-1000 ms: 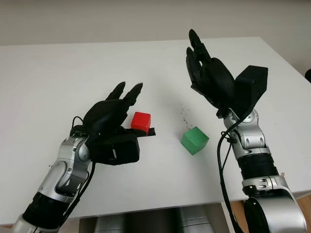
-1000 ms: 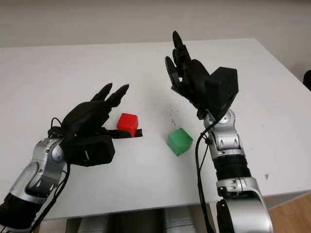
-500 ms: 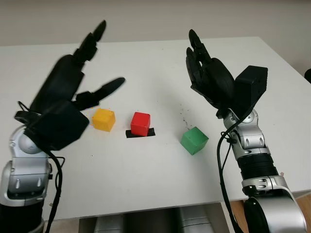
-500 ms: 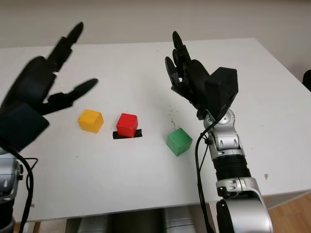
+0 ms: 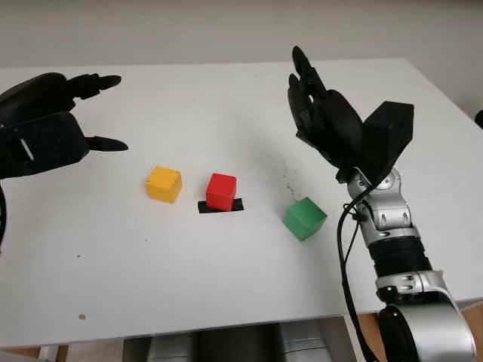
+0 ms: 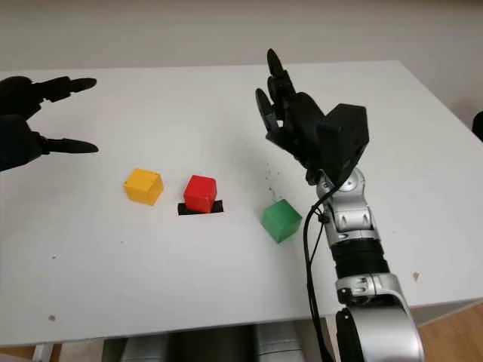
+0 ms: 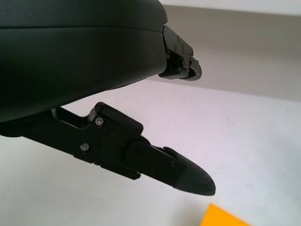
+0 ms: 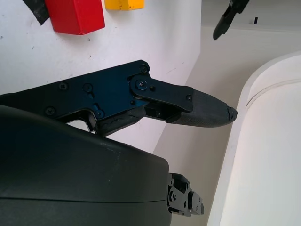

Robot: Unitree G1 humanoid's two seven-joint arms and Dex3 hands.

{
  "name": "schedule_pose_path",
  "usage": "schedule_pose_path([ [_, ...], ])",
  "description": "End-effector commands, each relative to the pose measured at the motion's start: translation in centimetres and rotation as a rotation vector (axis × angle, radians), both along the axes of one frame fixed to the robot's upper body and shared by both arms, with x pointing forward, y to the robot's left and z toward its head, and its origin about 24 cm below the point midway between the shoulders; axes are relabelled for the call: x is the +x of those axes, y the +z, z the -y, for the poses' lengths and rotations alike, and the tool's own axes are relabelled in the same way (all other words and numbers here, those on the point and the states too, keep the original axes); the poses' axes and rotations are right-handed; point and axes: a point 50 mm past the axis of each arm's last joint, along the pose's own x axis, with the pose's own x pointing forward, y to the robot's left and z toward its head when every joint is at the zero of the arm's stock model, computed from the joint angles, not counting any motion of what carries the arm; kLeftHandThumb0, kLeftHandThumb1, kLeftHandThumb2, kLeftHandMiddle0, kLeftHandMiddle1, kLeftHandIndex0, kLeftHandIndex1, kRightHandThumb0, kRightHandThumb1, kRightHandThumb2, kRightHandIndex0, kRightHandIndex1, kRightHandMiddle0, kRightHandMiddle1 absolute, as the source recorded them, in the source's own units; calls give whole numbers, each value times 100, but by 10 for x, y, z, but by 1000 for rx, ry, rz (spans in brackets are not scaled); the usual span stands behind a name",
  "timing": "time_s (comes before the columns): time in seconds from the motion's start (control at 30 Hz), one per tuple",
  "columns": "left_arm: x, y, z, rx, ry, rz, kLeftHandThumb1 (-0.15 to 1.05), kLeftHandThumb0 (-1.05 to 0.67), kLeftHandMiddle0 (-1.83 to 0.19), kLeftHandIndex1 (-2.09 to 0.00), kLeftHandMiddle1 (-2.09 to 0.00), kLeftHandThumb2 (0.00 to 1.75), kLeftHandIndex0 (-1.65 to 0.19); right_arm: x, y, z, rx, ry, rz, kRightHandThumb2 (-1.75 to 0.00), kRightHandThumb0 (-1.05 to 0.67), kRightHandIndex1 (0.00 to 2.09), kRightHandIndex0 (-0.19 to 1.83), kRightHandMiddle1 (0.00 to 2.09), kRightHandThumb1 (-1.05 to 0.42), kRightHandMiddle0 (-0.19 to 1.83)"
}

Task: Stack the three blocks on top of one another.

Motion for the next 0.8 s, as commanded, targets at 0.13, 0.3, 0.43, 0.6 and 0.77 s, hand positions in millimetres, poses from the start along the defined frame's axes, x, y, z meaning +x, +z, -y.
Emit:
schedule_pose_path([
  [0.13, 11, 12, 16, 176, -111, -6, 81, -67, 0, -10, -6, 3, -33, 1, 9, 4, -12, -15, 31, -64, -71, 5, -18, 4, -105, -18],
  [0.3, 17, 15, 30, 236, -145, -32, 78, -65, 6, -8, -4, 4, -33, 1, 8, 3, -9, -9, 23, -65, -72, 4, -19, 2, -105, -19],
  [0.43, 20, 13, 40, 277, -174, -47, 78, -62, 5, -7, -5, 5, -33, 1, 7, 2, -6, -6, 18, -66, -70, 3, -19, 3, -105, -18],
  [0.6, 23, 7, 50, 302, -174, -99, 80, -55, 7, -7, -5, 6, -35, 0, 6, 2, -4, 1, 18, -66, -70, 2, -19, 1, -105, -19],
  [0.77, 25, 1, 51, 306, -178, -131, 81, -49, 6, -9, -6, 6, -40, -1, 6, 3, -8, -1, 21, -67, -69, 3, -19, 2, -105, -19],
])
